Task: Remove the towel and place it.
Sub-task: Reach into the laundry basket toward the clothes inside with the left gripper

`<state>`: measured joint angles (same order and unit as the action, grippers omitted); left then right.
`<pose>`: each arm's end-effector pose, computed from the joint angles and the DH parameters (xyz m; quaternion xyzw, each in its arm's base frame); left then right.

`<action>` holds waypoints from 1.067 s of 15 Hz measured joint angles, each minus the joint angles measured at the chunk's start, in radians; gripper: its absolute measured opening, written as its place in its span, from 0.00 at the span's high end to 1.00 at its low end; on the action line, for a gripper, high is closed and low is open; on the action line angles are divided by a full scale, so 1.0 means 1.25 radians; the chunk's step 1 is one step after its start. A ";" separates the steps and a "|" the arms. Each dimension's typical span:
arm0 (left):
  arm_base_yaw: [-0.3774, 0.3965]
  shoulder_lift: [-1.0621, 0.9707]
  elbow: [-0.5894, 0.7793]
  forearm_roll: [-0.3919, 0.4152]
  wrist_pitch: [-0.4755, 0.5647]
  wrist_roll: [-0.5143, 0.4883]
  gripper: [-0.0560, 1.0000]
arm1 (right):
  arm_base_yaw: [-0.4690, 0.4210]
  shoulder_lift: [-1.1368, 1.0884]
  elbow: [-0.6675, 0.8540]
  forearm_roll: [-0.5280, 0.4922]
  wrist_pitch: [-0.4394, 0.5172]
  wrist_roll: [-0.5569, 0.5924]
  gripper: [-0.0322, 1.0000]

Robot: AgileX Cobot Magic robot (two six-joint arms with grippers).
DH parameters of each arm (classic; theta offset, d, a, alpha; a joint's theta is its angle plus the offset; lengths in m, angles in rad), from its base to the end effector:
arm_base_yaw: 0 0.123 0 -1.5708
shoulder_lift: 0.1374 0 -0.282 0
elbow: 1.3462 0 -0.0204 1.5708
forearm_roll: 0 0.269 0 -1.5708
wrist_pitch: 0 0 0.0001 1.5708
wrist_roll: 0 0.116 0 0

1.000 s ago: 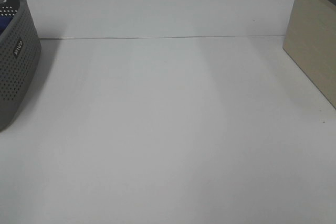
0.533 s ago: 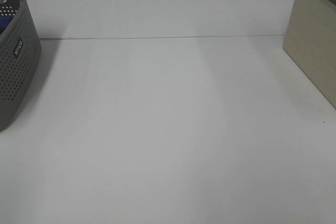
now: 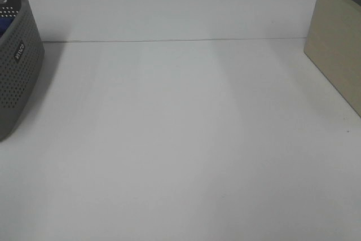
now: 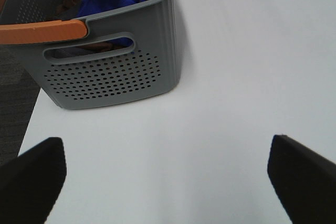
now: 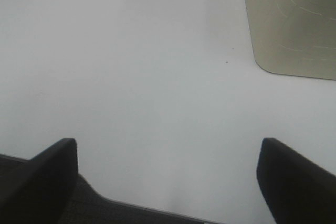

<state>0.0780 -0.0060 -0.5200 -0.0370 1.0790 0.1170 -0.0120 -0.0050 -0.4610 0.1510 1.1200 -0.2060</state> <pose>0.0324 -0.0013 0.2793 0.0177 0.8509 0.0327 0.5240 0.0360 0.0153 0.2576 -0.0885 0.8696 0.0227 0.4852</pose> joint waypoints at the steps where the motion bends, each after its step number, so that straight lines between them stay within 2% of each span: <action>1: 0.000 0.000 0.000 0.000 0.000 0.000 0.01 | 0.000 0.000 0.000 0.000 0.000 0.000 0.10; 16: 0.000 0.006 -0.006 0.001 0.002 0.005 0.01 | 0.000 0.000 0.000 0.000 0.000 0.000 0.10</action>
<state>0.0780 0.0020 -0.5270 -0.0360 1.0820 0.1230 -0.0120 -0.0050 -0.4610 0.1510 1.1200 -0.2060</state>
